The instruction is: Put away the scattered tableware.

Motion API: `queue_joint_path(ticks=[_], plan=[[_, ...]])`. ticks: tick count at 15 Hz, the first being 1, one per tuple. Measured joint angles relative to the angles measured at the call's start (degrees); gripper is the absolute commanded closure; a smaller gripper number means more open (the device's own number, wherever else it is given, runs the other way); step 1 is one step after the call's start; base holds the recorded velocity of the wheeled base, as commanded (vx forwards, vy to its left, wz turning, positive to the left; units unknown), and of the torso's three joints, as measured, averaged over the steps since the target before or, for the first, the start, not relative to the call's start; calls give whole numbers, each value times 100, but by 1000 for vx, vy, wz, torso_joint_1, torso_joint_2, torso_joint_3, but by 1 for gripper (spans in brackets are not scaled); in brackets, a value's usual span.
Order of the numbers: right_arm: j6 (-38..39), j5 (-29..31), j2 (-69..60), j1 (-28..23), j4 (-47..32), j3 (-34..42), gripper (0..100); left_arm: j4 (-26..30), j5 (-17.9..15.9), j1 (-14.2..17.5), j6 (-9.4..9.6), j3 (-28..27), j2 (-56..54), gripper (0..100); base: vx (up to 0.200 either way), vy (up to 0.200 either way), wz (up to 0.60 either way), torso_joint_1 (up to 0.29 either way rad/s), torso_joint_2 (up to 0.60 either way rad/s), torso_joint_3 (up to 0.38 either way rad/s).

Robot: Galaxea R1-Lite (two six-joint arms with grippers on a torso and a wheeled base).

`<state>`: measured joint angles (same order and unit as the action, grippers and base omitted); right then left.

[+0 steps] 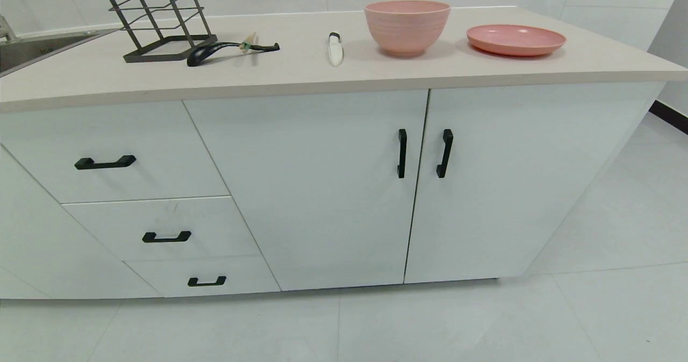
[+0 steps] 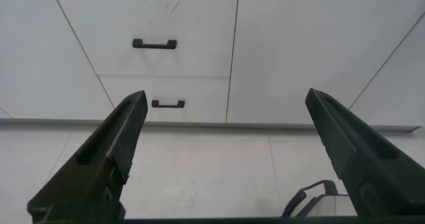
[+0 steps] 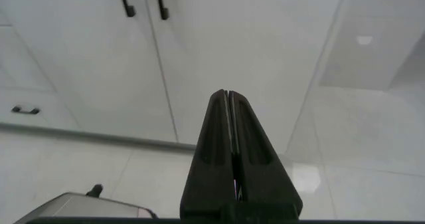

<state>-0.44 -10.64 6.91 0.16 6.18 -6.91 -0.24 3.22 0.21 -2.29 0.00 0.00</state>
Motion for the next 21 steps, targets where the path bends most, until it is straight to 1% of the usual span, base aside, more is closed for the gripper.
queue_joint_path(ticks=[2, 6, 9, 12, 15, 16, 17, 18, 20, 21], plan=[[-29, -347, 680, 9, 117, -350, 100, 0, 0, -2, -2, 0, 0, 0, 0, 0, 0, 0, 0, 0], [-104, -605, 2018, 188, 1103, -664, 100, 0, -2, 0, -6, 0, 0, 0, 0, 0, 0, 0, 0, 0], [-194, -651, 2823, 424, 1840, -651, 100, 2, -7, 0, 2, 0, 0, 0, 0, 0, 0, 0, 0, 0], [-372, -859, 3713, 629, 2884, -328, 100, 0, -27, -5, -20, 0, 0, 0, 0, 0, 0, 0, 0, 0], [-585, -1051, 4793, 712, 4251, 74, 100, -405, -38, 0, -22, 2, 0, 0, 0, 0, 0, 0, 0, 0], [-612, -1103, 5210, 722, 4814, 165, 100, -845, -43, 1, -22, -2, 0, 0, 0, 0, 0, 0, 0, 0], [-634, -1185, 5621, 730, 5337, 247, 100, -1172, -60, 0, -20, -7, 0, 0, 0, 0, 0, 0, 0, 0], [-664, -1336, 5945, 741, 5704, 301, 100, -1267, -177, 0, -17, -11, 0, 0, 0, 0, 0, 0, 0, 0], [-792, -1467, 6332, 794, 5805, 297, 100, -1143, -406, -30, -9, -160, 41, 0, 0, 0, 0, 0, 0, 0], [-829, -1530, 6442, 811, 5819, 262, 0, -1031, -535, -78, 2, -328, 138, 0, 0, 0, 0, 0, 0, 0]])
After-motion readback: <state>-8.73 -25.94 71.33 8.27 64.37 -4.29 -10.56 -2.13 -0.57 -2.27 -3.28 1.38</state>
